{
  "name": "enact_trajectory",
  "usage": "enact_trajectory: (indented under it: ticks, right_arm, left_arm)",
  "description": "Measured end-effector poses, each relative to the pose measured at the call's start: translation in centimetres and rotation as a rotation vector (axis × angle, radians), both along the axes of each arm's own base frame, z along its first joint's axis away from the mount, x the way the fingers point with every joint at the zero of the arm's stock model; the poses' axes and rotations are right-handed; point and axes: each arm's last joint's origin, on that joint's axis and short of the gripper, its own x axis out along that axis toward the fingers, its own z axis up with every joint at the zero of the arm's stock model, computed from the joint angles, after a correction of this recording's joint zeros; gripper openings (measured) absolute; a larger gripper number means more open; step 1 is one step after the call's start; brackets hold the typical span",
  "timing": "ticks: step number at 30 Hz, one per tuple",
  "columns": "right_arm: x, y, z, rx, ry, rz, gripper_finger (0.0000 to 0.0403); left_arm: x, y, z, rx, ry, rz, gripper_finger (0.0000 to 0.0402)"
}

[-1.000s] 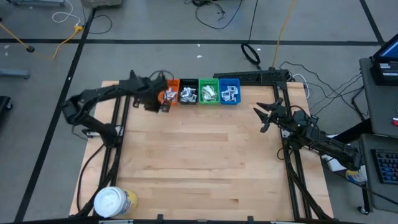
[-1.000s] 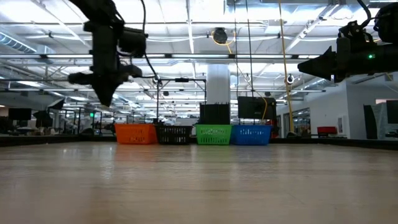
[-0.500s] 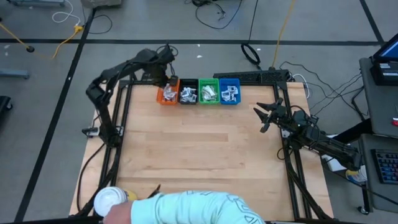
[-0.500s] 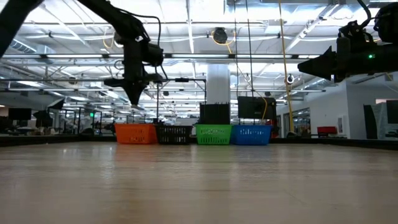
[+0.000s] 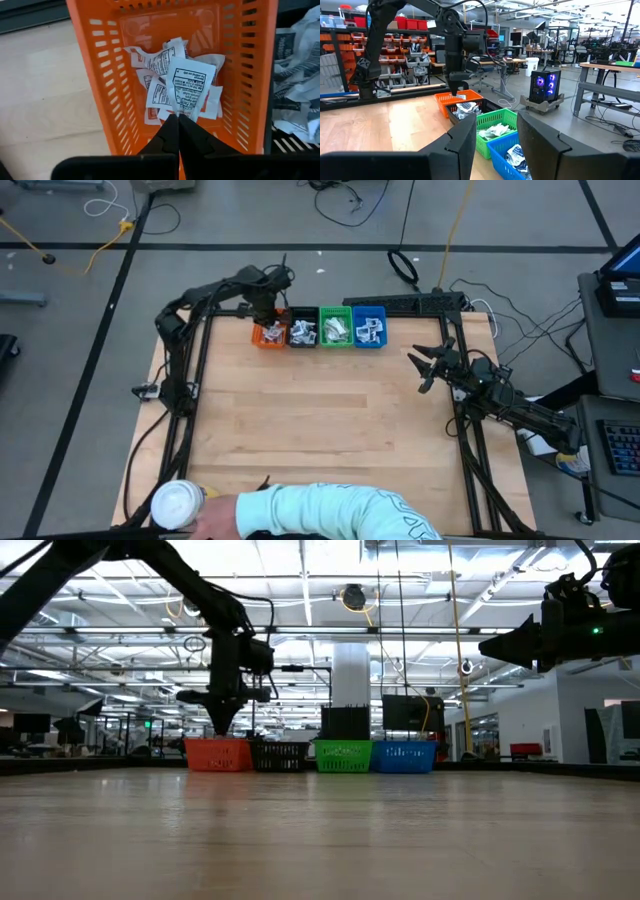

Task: Pick & Place First Aid Supplies
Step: Put the red packet into the orange bin, then return to home position

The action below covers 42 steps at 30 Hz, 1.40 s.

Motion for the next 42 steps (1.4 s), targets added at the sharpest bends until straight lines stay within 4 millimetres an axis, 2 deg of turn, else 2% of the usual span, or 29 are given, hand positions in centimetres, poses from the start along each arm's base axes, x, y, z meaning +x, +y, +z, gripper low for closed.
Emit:
enact_trajectory:
  ticks: [5, 8, 11, 17, 22, 26, 32, 35, 42]
  right_arm:
    - [0.0, 0.0, 0.0, 0.0, 0.0, 0.0, 0.0139]
    - [0.0, 0.0, 0.0, 0.0, 0.0, 0.0, 0.0139]
    - [0.0, 0.0, 0.0, 0.0, 0.0, 0.0, 0.0139]
    - [0.0, 0.0, 0.0, 0.0, 0.0, 0.0, 0.0139]
    - [0.0, 0.0, 0.0, 0.0, 0.0, 0.0, 0.0139]
    - [0.0, 0.0, 0.0, 0.0, 0.0, 0.0, 0.0139]
    - [0.0, 0.0, 0.0, 0.0, 0.0, 0.0, 0.0139]
    - [0.0, 0.0, 0.0, 0.0, 0.0, 0.0, 0.0139]
    - [0.0, 0.0, 0.0, 0.0, 0.0, 0.0, 0.0139]
  left_arm:
    - [0.2, 0.0, -0.2, 0.01, 0.003, -0.002, 0.0003]
    - [0.2, 0.0, -0.2, 0.009, 0.003, -0.032, 0.0026]
    - [0.2, 0.0, -0.2, -0.014, -0.022, -0.053, 0.007]
    - [0.4, -0.3, 0.0, -0.024, -0.042, -0.082, 0.0182]
    - [0.4, -1.3, 2.1, 0.07, -0.111, -0.202, 0.0256]
    - [0.6, -3.2, 3.1, 0.227, -0.23, -0.309, 0.0298]
    - [-0.4, -7.4, 4.5, 0.494, -0.469, -0.376, 0.0331]
    - [-1.7, -9.5, 5.0, 0.57, -0.59, -0.326, 0.0339]
    - [-6.5, -13.4, 3.7, 0.789, -0.744, -0.37, 0.0336]
